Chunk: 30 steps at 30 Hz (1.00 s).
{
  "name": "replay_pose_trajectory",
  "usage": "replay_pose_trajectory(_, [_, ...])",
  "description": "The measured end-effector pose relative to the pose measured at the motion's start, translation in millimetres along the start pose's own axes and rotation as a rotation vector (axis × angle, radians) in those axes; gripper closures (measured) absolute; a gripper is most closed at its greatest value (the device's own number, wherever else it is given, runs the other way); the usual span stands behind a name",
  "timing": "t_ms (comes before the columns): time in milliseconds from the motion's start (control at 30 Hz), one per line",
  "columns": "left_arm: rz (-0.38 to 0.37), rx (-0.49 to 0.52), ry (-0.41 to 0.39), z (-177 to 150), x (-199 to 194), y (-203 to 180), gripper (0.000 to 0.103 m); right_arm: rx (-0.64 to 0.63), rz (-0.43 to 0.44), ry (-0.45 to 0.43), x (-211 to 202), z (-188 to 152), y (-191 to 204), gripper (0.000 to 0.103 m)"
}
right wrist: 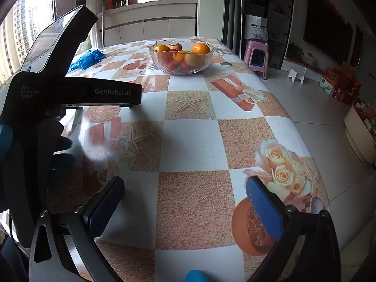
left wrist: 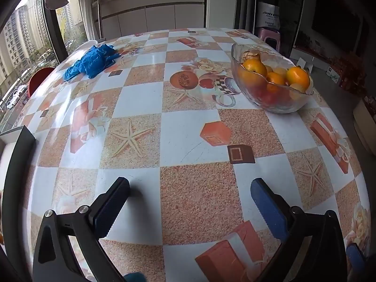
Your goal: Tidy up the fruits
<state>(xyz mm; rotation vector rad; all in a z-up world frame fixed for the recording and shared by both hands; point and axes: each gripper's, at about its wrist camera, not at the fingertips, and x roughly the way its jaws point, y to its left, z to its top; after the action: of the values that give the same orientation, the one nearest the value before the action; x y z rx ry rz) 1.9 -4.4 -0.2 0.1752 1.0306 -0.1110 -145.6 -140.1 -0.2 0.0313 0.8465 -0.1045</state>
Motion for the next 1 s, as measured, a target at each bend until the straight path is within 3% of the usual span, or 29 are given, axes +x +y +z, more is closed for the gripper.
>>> replay_pose_trajectory(33, [-0.114, -0.094, -0.069, -2.9, -1.2, 8.3, 0.0, -0.002, -0.002, -0.002, -0.1, -0.1, 0.1, 0.0])
replay_pose_trajectory(167, [-0.079, -0.079, -0.083, -3.3, -2.2, 6.5, 0.0, -0.001, -0.001, 0.0, 0.0, 0.1, 0.2, 0.0])
replay_pose_trajectory(1000, [-0.071, -0.075, -0.086, -3.1, -2.2, 6.4, 0.0, -0.001, -0.001, 0.0, 0.4, -0.1, 0.5, 0.0])
